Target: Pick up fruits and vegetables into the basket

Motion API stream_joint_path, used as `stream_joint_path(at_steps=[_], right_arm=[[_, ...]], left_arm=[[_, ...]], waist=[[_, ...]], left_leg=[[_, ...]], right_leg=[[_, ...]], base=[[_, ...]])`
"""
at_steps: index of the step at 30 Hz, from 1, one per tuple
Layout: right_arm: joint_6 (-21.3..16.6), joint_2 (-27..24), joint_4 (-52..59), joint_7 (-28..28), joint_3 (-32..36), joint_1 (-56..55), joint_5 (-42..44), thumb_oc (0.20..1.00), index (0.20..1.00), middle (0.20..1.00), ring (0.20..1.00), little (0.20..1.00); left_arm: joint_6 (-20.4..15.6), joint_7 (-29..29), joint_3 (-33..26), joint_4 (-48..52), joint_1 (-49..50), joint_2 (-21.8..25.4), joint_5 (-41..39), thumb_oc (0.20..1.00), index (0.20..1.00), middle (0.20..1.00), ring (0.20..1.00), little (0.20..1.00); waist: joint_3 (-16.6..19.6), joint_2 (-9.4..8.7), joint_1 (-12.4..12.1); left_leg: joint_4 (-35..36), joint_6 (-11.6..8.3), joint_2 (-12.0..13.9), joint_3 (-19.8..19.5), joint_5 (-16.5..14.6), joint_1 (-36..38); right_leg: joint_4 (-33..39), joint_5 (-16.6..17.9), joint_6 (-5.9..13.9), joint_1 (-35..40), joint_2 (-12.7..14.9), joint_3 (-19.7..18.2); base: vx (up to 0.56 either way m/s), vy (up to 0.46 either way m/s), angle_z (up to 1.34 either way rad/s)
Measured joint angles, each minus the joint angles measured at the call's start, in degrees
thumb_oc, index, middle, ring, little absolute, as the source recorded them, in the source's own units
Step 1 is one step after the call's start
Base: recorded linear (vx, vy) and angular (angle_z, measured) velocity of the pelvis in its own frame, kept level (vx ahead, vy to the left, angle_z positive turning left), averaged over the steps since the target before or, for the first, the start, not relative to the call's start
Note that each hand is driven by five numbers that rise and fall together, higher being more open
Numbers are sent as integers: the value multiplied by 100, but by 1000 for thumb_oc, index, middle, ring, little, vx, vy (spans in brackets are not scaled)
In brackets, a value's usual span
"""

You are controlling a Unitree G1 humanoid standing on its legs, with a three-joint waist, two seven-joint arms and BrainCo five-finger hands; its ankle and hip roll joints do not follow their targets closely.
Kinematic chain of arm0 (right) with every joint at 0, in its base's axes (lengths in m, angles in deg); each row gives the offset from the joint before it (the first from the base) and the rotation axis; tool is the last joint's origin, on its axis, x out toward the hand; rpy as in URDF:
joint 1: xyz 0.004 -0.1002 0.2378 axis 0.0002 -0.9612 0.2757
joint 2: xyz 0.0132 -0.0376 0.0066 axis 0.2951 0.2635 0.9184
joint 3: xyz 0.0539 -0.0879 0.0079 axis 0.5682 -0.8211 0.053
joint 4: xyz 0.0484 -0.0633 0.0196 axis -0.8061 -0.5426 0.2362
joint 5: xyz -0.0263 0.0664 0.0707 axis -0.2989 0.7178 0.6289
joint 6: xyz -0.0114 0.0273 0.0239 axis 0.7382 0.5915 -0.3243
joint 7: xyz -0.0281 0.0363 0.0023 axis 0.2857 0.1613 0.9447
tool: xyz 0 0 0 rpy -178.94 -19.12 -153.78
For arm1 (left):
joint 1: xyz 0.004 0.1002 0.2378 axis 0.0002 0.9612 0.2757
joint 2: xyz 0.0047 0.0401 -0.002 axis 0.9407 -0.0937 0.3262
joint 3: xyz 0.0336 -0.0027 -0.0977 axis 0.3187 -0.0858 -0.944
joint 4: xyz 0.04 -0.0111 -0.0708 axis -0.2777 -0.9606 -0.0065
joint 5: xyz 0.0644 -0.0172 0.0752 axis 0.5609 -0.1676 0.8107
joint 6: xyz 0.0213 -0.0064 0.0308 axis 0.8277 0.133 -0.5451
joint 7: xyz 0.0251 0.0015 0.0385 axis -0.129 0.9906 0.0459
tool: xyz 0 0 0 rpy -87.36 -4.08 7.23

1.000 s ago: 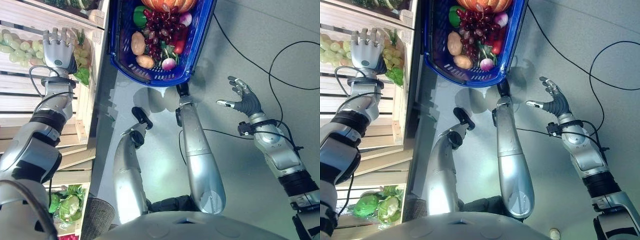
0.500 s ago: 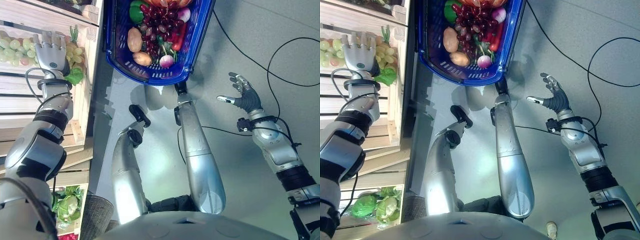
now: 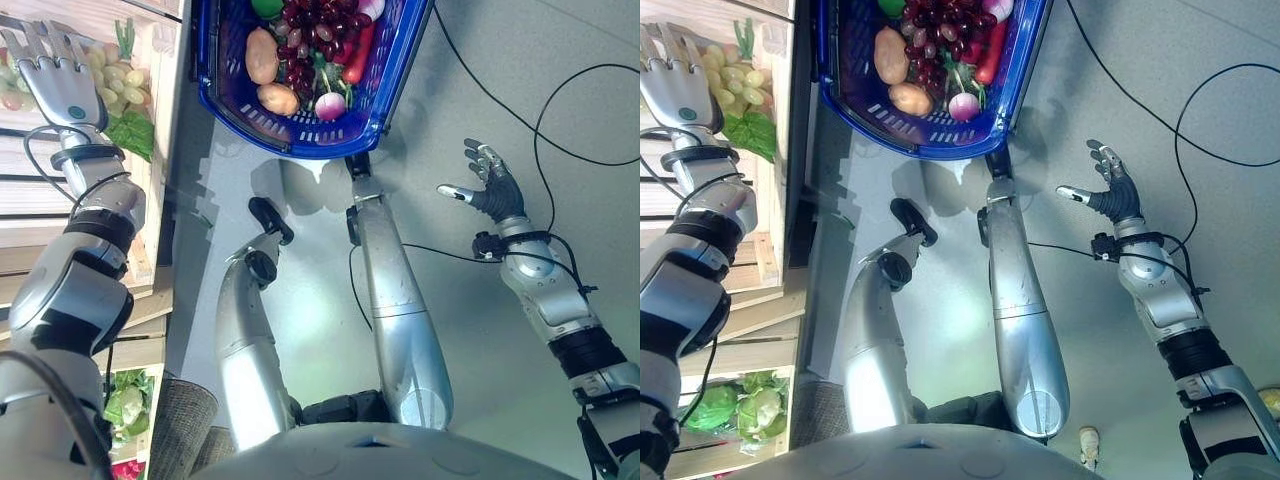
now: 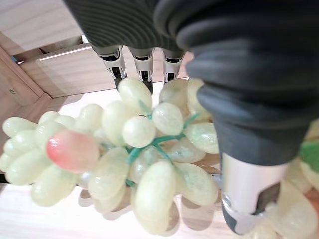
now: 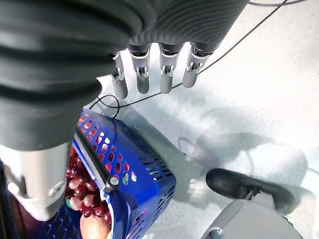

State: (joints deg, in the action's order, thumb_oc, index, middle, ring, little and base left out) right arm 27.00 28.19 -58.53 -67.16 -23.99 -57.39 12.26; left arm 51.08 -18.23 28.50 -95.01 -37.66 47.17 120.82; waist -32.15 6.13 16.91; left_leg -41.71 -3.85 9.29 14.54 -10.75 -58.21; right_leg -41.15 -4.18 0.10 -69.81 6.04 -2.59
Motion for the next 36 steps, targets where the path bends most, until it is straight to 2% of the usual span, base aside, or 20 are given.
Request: stream_joint_path(at_steps=[2, 3, 4, 5, 24, 26, 30, 32, 35, 36], right_arm=[[-45, 10, -92, 2, -2, 56, 2, 1000, 1000, 1000, 1000, 1000], [-69, 10, -102, 3, -2, 74, 4, 1000, 1000, 1000, 1000, 1000], [-87, 12, -101, 1, -2, 83, 4, 1000, 1000, 1000, 1000, 1000], [-111, 12, -101, 0, -2, 84, 6, 1000, 1000, 1000, 1000, 1000], [-233, 84, -109, -18, -28, 76, -8, 1000, 1000, 1000, 1000, 1000], [-233, 158, -114, -18, -27, 71, -12, 1000, 1000, 1000, 1000, 1000], [-229, 217, -115, -62, -36, 62, -22, 1000, 1000, 1000, 1000, 1000], [-110, 219, -120, -164, -38, 35, -86, 1000, 1000, 1000, 1000, 1000], [114, 215, -119, -251, -41, -46, -255, 1000, 1000, 1000, 1000, 1000], [270, 216, -124, -296, -41, -72, -271, 1000, 1000, 1000, 1000, 1000]], left_arm=[[-25, -1, 0, -14, -26, 0, -48, 1000, 1000, 1000, 1000, 1000], [-77, 0, 0, -19, -43, 0, -144, 727, 727, 727, 727, 727], [-125, 2, 2, -20, -48, 0, -256, 567, 567, 567, 567, 567], [-183, 4, 1, -22, -49, 0, -338, 200, 200, 200, 200, 200], [-1288, 639, -79, -122, 22, 16, -1180, 200, 200, 200, 200, 200], [-1428, 667, -138, -75, 94, 15, -1714, 200, 200, 200, 200, 200], [-1887, 672, -772, 46, 350, -72, -3302, 200, 200, 200, 200, 200], [-2458, 484, -1467, 116, 595, -221, -4243, 200, 200, 200, 200, 200], [-3049, 212, -1831, 323, 883, -320, -5040, 200, 200, 200, 200, 200], [-3258, 57, -2113, 459, 1005, -380, -5345, 200, 200, 200, 200, 200]], waist=[[1, -2, 0], [1, -2, -4], [1, -2, -4], [1, -3, -4], [-4, -82, -1], [-6, -85, -3], [-15, -100, -8], [-25, -116, -28], [-17, -133, -110], [-18, -135, -154]], left_leg=[[-2, 5, 8, -10, -10, -15], [-1, 7, 8, -9, -13, -16], [-2, 8, 8, -9, -13, -17], [-1, 8, 10, -9, -13, -17], [12, 2, 22, 3, -18, 303], [17, 1, 22, 5, -18, 363], [29, -2, 24, -8, -19, 548], [49, -4, 24, -50, -18, 750], [119, 4, 21, -103, -7, 1008], [129, 0, 20, -125, 7, 1072]], right_leg=[[3, 2, -1, -1, -6, 3], [3, 2, 0, -1, -8, 2], [3, 2, 1, -1, -8, 3], [4, 2, 1, -1, -9, 3], [20, 8, -5, 308, 13, 17], [15, 8, -6, 362, 13, 21], [13, 9, -8, 554, 17, 39], [18, 6, -10, 787, 24, 86], [112, -25, 21, 1086, 35, 147], [121, -25, 22, 1171, 42, 173]], base=[[0, 0, 0], [0, 0, 0], [0, 0, 0], [0, 0, 0], [-4, 14, 0], [0, 0, 0], [0, 0, 0], [-2, -33, 5], [-5, -39, 7], [-5, -36, 7]])
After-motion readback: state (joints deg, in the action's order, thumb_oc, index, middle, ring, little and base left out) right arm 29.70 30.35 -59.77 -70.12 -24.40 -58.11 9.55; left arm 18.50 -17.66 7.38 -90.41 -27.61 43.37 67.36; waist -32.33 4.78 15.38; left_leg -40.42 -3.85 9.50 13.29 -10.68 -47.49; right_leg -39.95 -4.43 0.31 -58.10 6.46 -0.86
